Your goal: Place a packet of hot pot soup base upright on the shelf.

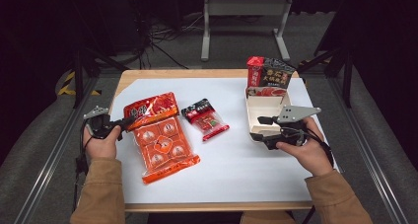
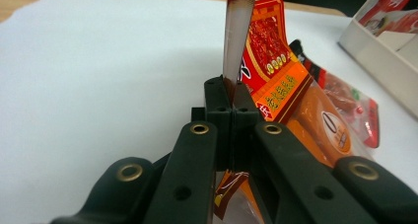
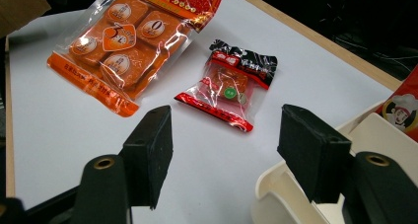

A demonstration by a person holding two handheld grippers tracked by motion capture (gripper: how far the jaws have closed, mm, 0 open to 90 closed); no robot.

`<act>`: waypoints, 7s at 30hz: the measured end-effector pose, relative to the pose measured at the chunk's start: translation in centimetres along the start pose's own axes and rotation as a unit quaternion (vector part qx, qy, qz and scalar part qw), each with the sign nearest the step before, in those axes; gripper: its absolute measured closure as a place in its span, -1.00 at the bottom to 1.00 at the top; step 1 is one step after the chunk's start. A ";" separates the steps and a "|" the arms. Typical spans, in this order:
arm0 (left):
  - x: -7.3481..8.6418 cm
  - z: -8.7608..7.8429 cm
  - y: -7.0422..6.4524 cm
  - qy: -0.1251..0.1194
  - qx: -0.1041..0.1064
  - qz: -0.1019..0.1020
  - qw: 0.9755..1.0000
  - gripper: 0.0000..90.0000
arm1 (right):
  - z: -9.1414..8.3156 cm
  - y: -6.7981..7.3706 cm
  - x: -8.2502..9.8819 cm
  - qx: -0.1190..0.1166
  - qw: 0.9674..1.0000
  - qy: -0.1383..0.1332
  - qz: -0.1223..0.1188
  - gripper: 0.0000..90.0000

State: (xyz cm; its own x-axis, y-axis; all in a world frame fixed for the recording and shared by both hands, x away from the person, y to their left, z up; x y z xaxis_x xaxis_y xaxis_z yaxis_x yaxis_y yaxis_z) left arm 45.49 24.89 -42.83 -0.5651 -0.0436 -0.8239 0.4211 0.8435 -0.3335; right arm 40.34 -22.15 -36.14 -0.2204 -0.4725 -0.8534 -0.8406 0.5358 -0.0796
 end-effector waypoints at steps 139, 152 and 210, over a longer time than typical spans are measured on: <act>-5.4 -6.8 -21.5 -0.141 0.291 0.211 0.922 1.00 | 6.0 5.9 -4.5 -0.164 0.983 -0.074 -0.028 -0.30; -5.5 -6.9 -21.3 -0.149 0.283 0.209 0.924 1.00 | 5.4 7.1 -4.4 -0.208 0.973 -0.093 -0.035 0.05; -5.6 -4.7 -16.9 -0.127 0.208 0.146 0.959 -0.28 | -1.4 1.1 -8.9 -0.117 0.993 0.018 -0.030 0.58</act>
State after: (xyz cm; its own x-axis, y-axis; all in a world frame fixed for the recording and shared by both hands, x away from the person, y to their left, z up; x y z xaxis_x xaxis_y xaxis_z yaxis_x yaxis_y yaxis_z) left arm 38.16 13.41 -30.42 -0.2120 -0.0113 -0.9772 0.8110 0.5558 -0.1824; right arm 40.63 -18.34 -27.88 -0.1808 -0.5250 -0.8317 -0.9435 0.3313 -0.0040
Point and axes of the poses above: each handheld gripper's, and its own axes: z roughly forward along the jaws, x roughly out of its underside, y roughly to its left, the point moved 5 cm from there along z, roughly forward along the jaws
